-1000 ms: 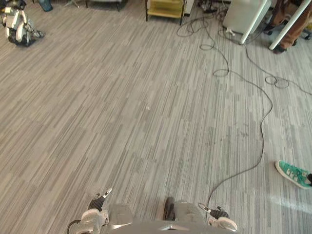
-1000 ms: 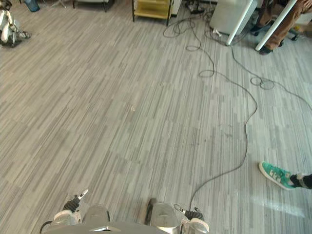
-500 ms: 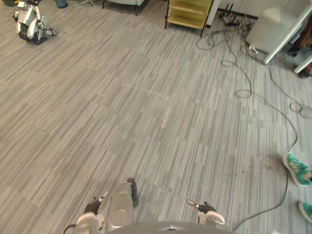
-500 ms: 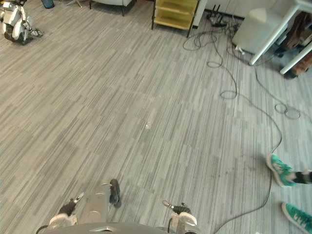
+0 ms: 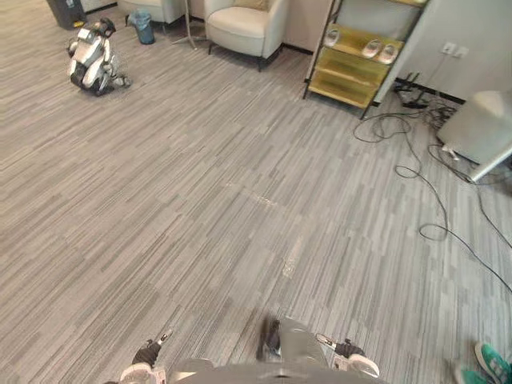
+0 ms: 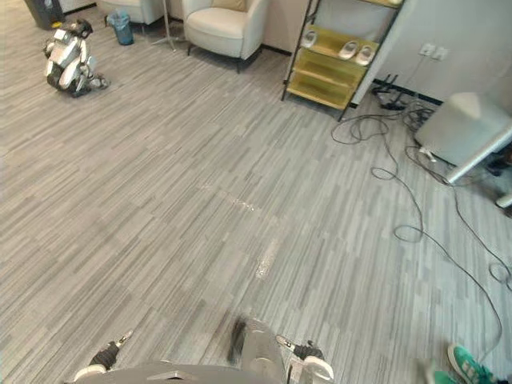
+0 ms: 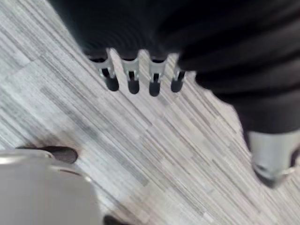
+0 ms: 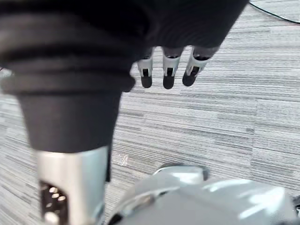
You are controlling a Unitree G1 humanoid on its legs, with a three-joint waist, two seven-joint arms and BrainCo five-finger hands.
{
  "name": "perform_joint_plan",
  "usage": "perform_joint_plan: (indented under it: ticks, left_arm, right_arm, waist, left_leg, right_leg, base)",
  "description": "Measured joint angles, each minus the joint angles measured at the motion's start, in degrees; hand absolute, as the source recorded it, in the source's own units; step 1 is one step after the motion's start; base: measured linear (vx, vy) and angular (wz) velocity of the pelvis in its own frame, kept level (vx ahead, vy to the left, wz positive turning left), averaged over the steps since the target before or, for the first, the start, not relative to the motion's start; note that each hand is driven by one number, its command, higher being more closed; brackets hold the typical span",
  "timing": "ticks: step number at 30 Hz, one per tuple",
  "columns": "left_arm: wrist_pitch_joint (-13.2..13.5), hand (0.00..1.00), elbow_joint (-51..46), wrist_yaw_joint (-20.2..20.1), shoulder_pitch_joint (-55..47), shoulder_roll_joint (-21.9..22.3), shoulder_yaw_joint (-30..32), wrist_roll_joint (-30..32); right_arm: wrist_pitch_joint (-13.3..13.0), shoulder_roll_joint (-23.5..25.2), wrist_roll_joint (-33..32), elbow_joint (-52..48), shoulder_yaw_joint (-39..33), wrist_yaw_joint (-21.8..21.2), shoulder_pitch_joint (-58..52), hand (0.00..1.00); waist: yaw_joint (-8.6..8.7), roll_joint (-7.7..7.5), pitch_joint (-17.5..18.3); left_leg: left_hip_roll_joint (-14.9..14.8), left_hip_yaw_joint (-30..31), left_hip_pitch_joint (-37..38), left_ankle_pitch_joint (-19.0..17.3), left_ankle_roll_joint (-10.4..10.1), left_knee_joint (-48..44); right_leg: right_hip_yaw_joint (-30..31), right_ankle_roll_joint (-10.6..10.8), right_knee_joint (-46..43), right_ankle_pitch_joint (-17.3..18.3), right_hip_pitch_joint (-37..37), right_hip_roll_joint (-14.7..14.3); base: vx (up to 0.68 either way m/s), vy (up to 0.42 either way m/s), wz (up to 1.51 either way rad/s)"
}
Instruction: Pick up cushions and gather them together orderly.
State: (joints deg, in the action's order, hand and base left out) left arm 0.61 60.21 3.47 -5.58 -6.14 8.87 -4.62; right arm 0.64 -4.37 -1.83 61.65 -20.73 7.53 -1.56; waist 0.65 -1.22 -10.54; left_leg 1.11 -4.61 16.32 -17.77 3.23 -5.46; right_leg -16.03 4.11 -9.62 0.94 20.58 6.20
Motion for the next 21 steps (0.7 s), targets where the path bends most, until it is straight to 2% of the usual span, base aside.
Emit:
perform_joint_plan:
  ticks: [1, 2, 3, 4, 5, 6, 7, 8, 9, 11, 12, 14, 15, 16, 17, 18, 19, 20, 21]
  left_arm:
    - [0.00, 0.00, 0.42, -0.02, -0.05, 0.02, 0.00, 0.36]
    - [0.00, 0.00, 0.42, -0.02, -0.05, 0.02, 0.00, 0.36]
    - [-0.01, 0.00, 1.27, -0.05, 0.48, 0.69, 0.17, 0.41]
    - [0.04, 0.00, 1.17, -0.10, 0.61, 1.22, 0.17, 0.46]
    - [0.24, 0.00, 1.07, -0.12, 0.77, 2.68, 1.02, 0.46]
    - [0.23, 0.00, 1.04, -0.22, 0.87, 3.16, 2.98, 0.46]
    - [0.22, 0.00, 0.91, -0.25, 0.86, 3.39, 3.67, 0.46]
    - [0.22, 0.00, 0.59, -0.34, 0.80, 3.66, 4.40, 0.43]
    - [0.22, 0.00, -0.56, -0.51, 0.58, 3.65, 4.64, 0.42]
    - [0.37, 0.00, -1.76, -0.58, 0.43, 3.80, 4.54, 0.37]
    - [0.48, 0.00, -2.28, -0.58, 0.40, 3.83, 4.49, 0.37]
    - [0.65, 0.00, -3.08, -0.59, 0.36, 3.91, 4.40, 0.31]
    - [0.67, 0.00, -3.27, -0.58, 0.37, 3.93, 4.24, 0.25]
    - [0.69, 0.00, -3.30, -0.53, 0.39, 3.87, 3.84, 0.24]
    - [0.69, 0.00, -3.29, -0.52, 0.38, 3.85, 3.81, 0.24]
    - [0.65, 0.00, -3.12, -0.48, 0.26, 3.72, 3.21, 0.25]
    - [0.68, 0.00, -2.83, -0.45, -0.18, 3.64, 2.24, 0.26]
    - [0.68, 0.00, -2.72, -0.45, -0.73, 3.66, 2.19, 0.26]
    - [0.68, 0.00, -2.27, -0.45, -1.36, 3.41, 2.20, 0.26]
  right_arm:
    - [0.48, 0.15, 0.01, 0.05, -0.10, 0.00, -0.73, 0.00]
    - [0.48, 0.15, 0.01, 0.05, -0.10, 0.00, -0.73, 0.00]
    - [0.71, 0.00, 0.04, 0.01, -0.38, 0.03, -1.00, 0.00]
    - [0.70, -0.20, 0.03, 0.00, -0.63, -0.01, -1.01, 0.00]
    - [0.72, -0.95, 0.13, -0.17, -1.43, -0.05, -0.95, 0.00]
    - [0.79, -1.09, 0.60, -0.65, -1.76, 0.02, -1.03, 0.00]
    - [0.82, -1.16, 0.74, -0.86, -1.72, 0.06, -1.19, 0.00]
    - [0.75, -1.26, 0.85, -1.32, -1.31, 0.18, -1.58, 0.00]
    - [0.67, -1.38, 1.06, -2.21, -0.21, 0.20, -2.55, 0.00]
    - [0.72, -1.24, 1.03, -2.21, -0.21, 0.16, -2.53, 0.00]
    - [0.71, -1.23, 1.03, -2.20, -0.21, 0.16, -2.40, 0.00]
    - [0.61, -1.43, 1.02, -2.20, -0.29, 0.17, -2.13, 0.00]
    - [0.54, -1.47, 1.00, -2.21, -0.31, 0.17, -2.03, 0.00]
    - [0.53, -1.42, 1.01, -2.22, -0.31, 0.19, -2.02, 0.00]
    - [0.51, -1.44, 1.00, -2.23, -0.32, 0.19, -2.01, 0.00]
    - [0.48, -1.51, 0.98, -2.21, -0.35, 0.21, -2.15, 0.00]
    - [0.45, -1.67, 0.98, -2.23, -0.06, 0.26, -2.37, 0.00]
    - [0.42, -1.77, 0.98, -2.24, 0.12, 0.29, -2.34, 0.00]
    - [0.38, -1.82, 0.98, -2.18, 0.22, 0.37, -2.40, 0.00]
  waist:
    - [0.45, -0.08, -0.43]
    - [0.45, -0.08, -0.43]
    - [0.68, 1.26, -0.47]
    - [0.64, 2.11, -0.31]
    - [0.44, 4.08, -0.27]
    - [0.62, 4.98, -0.50]
    - [0.53, 5.31, -0.64]
    - [0.32, 5.61, -0.70]
    - [-0.26, 5.68, -0.88]
    - [-1.17, 4.89, -1.18]
    - [-1.43, 4.38, -1.47]
    - [-1.98, 4.66, -1.34]
    - [-2.24, 4.56, -1.39]
    - [-2.44, 4.36, -1.49]
    - [-2.46, 4.35, -1.51]
    - [-2.63, 4.37, -1.53]
    - [-3.12, 4.42, -1.51]
    - [-3.49, 4.43, -1.43]
    - [-3.98, 3.95, -1.18]
  left_leg:
    - [-0.71, 1.79, 3.40, -1.45, -2.18, 0.31]
    - [-0.71, 1.79, 3.40, -1.45, -2.18, 0.31]
    - [-2.81, 3.06, 4.29, -1.94, -3.04, -1.71]
    - [-3.74, 3.45, 3.57, -1.81, -3.32, -4.10]
    - [-5.83, 3.75, 0.36, -0.64, -5.35, -13.01]
    - [-7.67, 4.14, -4.66, 3.69, -8.58, -26.69]
    - [-8.79, 4.06, -7.39, 7.16, -9.46, -33.63]
    - [-10.33, 3.38, -10.17, 8.75, -10.46, -41.28]
    - [-13.73, -0.95, -13.81, 7.78, -9.42, -50.62]
    - [-15.30, -6.22, -17.37, 5.60, -7.87, -53.52]
    - [-15.36, -7.47, -19.25, 4.55, -7.44, -53.06]
    - [-14.93, -9.12, -23.69, 1.74, -6.94, -47.65]
    - [-13.95, -9.31, -25.30, 0.98, -7.02, -41.27]
    - [-11.87, -8.69, -26.57, 1.16, -7.33, -31.06]
    - [-10.64, -7.64, -27.20, 1.66, -7.41, -26.05]
    - [-7.97, -4.29, -27.27, 5.76, -7.95, -14.09]
    - [-6.86, -2.58, -26.13, 12.40, -9.17, -7.52]
    - [-6.43, -2.68, -25.28, 15.04, -9.36, -6.68]
    - [-5.41, -2.90, -24.73, 16.92, -8.33, -6.48]
  right_leg:
    - [2.04, -1.91, 0.73, -6.34, 0.06, -0.46]
    - [2.04, -1.91, 0.73, -6.34, 0.06, -0.46]
    - [2.55, -3.80, -3.60, -9.42, 0.10, -1.08]
    - [2.33, -4.77, -6.08, -8.60, 0.55, -1.51]
    - [1.03, -6.15, -8.80, -4.47, -0.17, -2.83]
    - [-0.21, -6.68, -9.42, -1.88, -2.82, -3.91]
    - [-0.31, -7.17, -9.00, -0.95, -4.79, -4.63]
    - [-0.30, -7.55, -8.23, 0.24, -7.11, -5.59]
    - [0.00, -8.29, -6.13, 1.67, -12.30, -7.14]
    - [1.32, -8.22, -2.49, 2.40, -18.40, -7.58]
    - [1.76, -8.19, -0.86, 2.42, -20.28, -7.57]
    - [2.98, -7.40, 2.60, 2.41, -24.20, -7.25]
    - [3.42, -6.52, 3.63, 2.81, -25.78, -6.52]
    - [4.08, -5.53, 4.18, 3.94, -27.08, -5.20]
    - [4.36, -5.05, 4.26, 4.60, -27.69, -4.42]
    - [5.30, -3.34, 4.39, 5.91, -28.84, -2.93]
    - [7.23, -1.69, 4.58, 7.11, -30.14, -1.92]
    - [8.11, -1.10, 4.96, 7.45, -30.68, -1.63]
    - [9.46, -0.80, 5.86, 7.67, -31.10, -1.05]
  base:
    - [0.61, -0.247, 0.66]
    - [0.64, -0.248, 0.57]
    - [0.39, -0.153, 0.33]
    - [0.78, -0.344, 0.36]
    - [0.75, -0.350, 0.22]
    - [0.75, -0.340, 0.11]
    - [0.49, -0.189, 0.07]
    - [0.59, -0.184, -0.09]
    - [0.57, -0.167, -0.16]
    - [0.50, -0.123, -0.26]
    - [0.42, -0.062, -0.30]
    - [0.34, 0.004, -0.23]
    - [0.35, 0.089, -0.18]
    - [0.34, 0.115, -0.16]
    - [0.32, 0.167, -0.20]
    - [0.39, 0.281, -0.39]
    - [0.41, 0.311, -0.50]
    - [0.37, 0.289, -0.60]
    - [0.42, 0.256, -0.56]
